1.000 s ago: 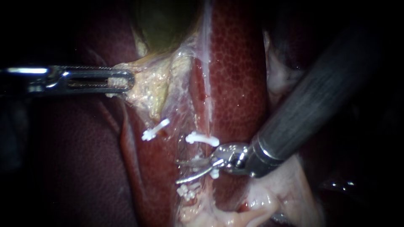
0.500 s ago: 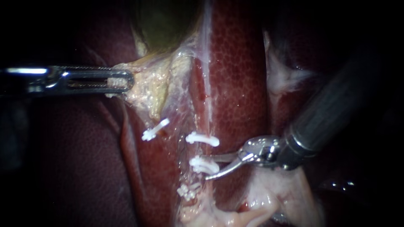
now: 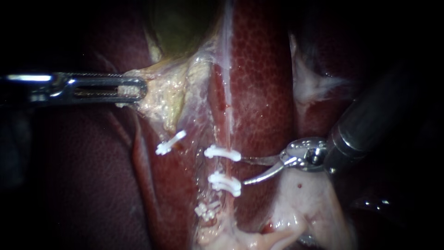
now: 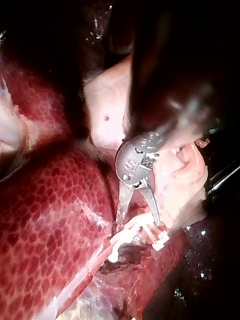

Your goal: Go to the cutting position right tube

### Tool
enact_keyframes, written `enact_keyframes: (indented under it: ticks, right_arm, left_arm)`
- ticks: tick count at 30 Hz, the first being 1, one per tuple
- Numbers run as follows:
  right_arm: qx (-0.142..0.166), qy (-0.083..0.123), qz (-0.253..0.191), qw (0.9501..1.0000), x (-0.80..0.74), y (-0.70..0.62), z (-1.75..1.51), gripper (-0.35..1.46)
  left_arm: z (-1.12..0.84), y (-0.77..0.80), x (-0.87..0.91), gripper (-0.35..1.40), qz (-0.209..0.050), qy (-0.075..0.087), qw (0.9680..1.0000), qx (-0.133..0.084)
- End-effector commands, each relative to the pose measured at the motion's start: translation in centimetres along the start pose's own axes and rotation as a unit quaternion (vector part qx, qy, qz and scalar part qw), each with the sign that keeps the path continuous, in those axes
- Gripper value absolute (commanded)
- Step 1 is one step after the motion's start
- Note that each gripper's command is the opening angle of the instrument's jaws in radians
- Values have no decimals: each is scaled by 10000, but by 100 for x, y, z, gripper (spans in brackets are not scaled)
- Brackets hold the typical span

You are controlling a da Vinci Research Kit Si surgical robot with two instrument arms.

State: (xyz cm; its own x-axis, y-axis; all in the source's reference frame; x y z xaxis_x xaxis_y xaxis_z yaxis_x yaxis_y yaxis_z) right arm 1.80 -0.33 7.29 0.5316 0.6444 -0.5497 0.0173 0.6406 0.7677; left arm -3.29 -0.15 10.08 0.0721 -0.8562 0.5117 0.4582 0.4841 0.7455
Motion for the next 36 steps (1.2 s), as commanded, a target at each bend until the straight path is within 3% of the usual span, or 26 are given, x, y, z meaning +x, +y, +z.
enact_keyframes:
  ticks: [1, 12, 17, 23, 28, 36]
  right_arm:
    - [-10, 1, 6, 10000, 0, 1, 3, 118]
    - [1, 38, -12, 10000, 1, 2, 42, 120]
    - [330, 74, -15, 9994, 4, 1, 52, 121]
    - [650, 327, 3, 9974, 11, -6, 58, 121]
    - [875, 415, 121, 9952, 14, -14, 63, 121]
    - [1094, 374, 234, 9930, 13, -20, 71, 121]
  left_arm:
    - [0, 0, 0, -35, 0, 0, 10000, -1]
    - [1, 0, 0, -35, 0, -1, 10000, -2]
    - [1, 0, 0, -35, 1, -1, 10000, -3]
    - [1, 0, 0, -35, 1, -2, 10000, -4]
    - [1, 0, 0, -35, 1, -2, 10000, -4]
    - [1, 0, 0, -35, 1, -2, 10000, -4]
